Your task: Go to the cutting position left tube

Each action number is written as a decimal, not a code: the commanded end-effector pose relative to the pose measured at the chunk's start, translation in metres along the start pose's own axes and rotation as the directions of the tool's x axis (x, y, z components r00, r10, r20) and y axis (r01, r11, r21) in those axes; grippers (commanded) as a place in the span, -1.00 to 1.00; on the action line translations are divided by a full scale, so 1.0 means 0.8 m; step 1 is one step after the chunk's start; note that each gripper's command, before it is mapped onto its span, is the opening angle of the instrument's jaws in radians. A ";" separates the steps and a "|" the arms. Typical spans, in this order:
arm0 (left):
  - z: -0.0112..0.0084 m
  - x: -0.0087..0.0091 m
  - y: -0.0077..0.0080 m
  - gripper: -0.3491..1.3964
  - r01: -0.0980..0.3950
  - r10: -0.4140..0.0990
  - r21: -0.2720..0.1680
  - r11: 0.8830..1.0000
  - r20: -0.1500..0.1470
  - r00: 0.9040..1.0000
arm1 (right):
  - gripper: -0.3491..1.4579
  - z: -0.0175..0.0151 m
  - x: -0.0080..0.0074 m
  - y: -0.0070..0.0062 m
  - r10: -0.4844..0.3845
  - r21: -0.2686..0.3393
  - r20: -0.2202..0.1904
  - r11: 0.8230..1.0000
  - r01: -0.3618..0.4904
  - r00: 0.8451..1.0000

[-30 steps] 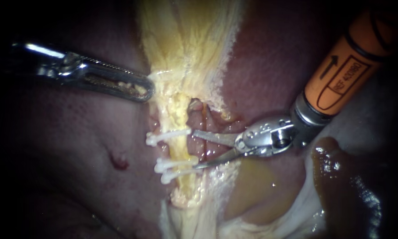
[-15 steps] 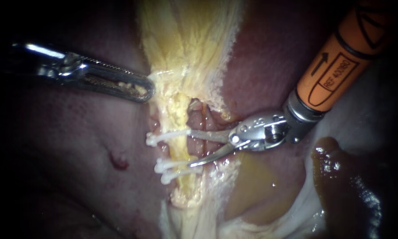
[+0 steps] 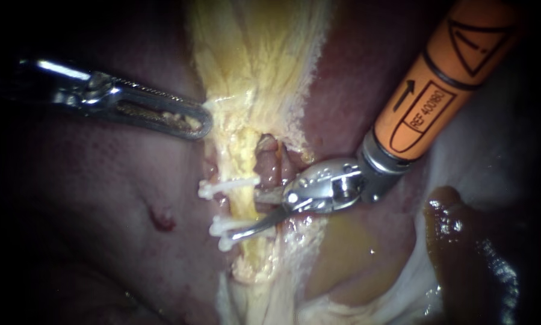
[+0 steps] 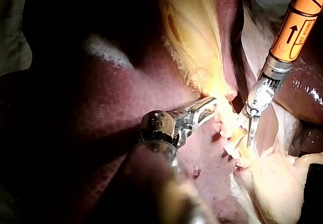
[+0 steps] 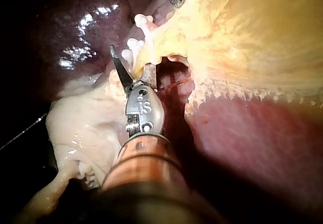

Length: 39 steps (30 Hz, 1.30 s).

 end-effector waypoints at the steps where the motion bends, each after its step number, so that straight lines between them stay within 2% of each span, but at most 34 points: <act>1: 0.0000 0.0000 0.0000 -1.00 0.000 0.000 -0.001 1.000 0.000 1.000 | 0.92 0.0003 0.0001 0.0001 0.000 0.005 0.000 1.000 0.000 1.000; 12: 0.0003 0.0000 0.0000 -1.00 0.000 0.000 -0.002 1.000 0.001 1.000 | 0.90 0.0028 0.0016 0.0019 0.010 -0.039 -0.063 0.999 -0.012 0.998; 21: 0.0004 -0.0001 0.0000 -1.00 0.000 0.000 -0.002 1.000 0.001 1.000 | 0.88 0.0031 0.0019 0.0020 0.028 -0.037 -0.093 0.999 -0.031 0.995; 25: 0.0004 -0.0001 0.0000 -1.00 0.000 0.000 -0.002 1.000 0.000 1.000 | 0.94 0.0030 0.0023 0.0014 0.027 -0.033 -0.105 0.999 -0.031 0.994; 33: 0.0004 0.0000 0.0004 -1.00 0.000 0.000 -0.001 1.000 0.000 1.000 | 0.94 0.0033 0.0038 -0.0011 0.027 0.018 -0.126 1.000 -0.025 0.992; 39: 0.0003 0.0000 0.0004 -1.00 0.000 0.000 -0.001 1.000 0.000 1.000 | 0.96 0.0028 0.0053 -0.0022 0.034 0.042 -0.158 0.999 -0.028 0.987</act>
